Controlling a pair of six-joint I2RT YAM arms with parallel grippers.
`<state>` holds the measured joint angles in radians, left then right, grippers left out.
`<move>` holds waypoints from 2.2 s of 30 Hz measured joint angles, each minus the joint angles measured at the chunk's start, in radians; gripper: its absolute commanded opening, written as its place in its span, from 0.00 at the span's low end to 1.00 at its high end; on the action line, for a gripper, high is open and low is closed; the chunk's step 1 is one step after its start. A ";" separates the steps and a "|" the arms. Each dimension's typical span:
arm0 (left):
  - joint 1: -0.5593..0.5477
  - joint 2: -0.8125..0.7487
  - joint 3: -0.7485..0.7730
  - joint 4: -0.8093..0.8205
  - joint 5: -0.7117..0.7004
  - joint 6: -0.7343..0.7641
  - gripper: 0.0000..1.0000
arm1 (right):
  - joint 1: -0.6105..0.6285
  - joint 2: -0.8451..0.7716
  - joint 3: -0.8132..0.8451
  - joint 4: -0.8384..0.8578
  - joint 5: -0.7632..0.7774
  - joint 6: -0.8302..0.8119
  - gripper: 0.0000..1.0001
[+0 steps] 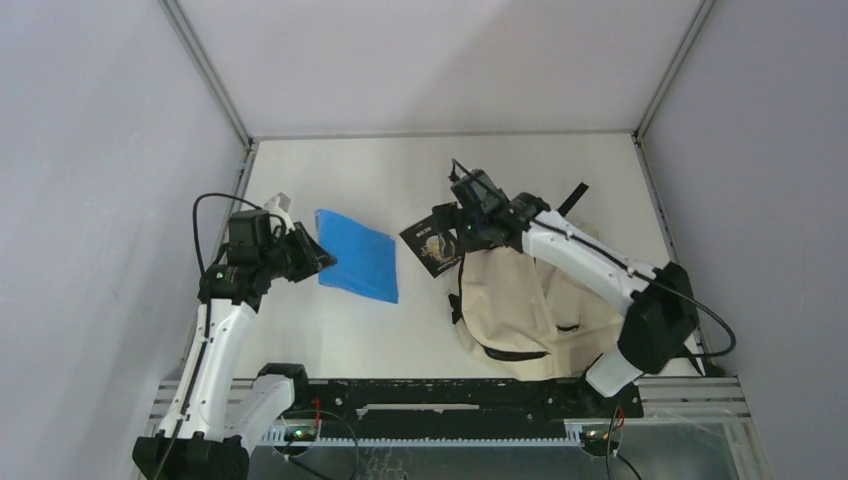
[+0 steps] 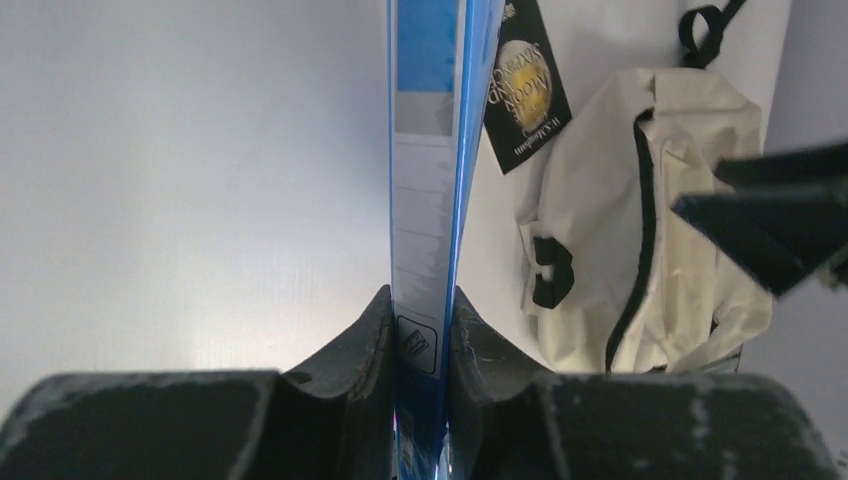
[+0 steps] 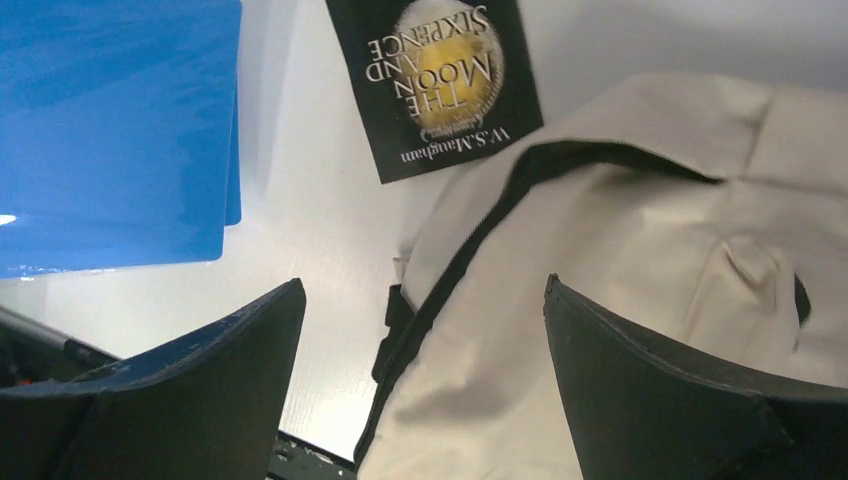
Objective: Pack the student bag
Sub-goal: Pick up the files from the center of the board, then place the files in the student bag.
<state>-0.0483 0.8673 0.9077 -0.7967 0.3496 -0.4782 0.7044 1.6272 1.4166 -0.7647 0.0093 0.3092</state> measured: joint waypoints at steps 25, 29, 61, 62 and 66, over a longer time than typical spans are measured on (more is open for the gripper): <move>-0.027 -0.026 -0.042 0.127 0.138 -0.152 0.00 | 0.169 -0.272 -0.216 -0.034 0.423 0.318 0.00; -0.068 -0.026 -0.042 0.171 0.198 -0.195 0.00 | 0.121 -0.425 -0.232 -0.048 0.385 0.303 0.00; -0.743 0.557 -0.066 0.674 0.007 -0.699 0.00 | -0.046 -0.632 -0.245 -0.055 0.149 0.261 0.00; -0.768 0.570 -0.050 0.684 -0.021 -0.715 0.00 | -0.042 -0.630 -0.245 -0.050 0.149 0.262 0.00; -0.834 0.599 -0.013 0.732 -0.132 -0.775 0.00 | -0.026 -0.618 -0.245 -0.036 0.149 0.266 0.00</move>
<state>-0.8825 1.4662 0.8948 -0.0647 0.2180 -1.2533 0.6788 1.0096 1.1713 -0.8009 0.1585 0.5751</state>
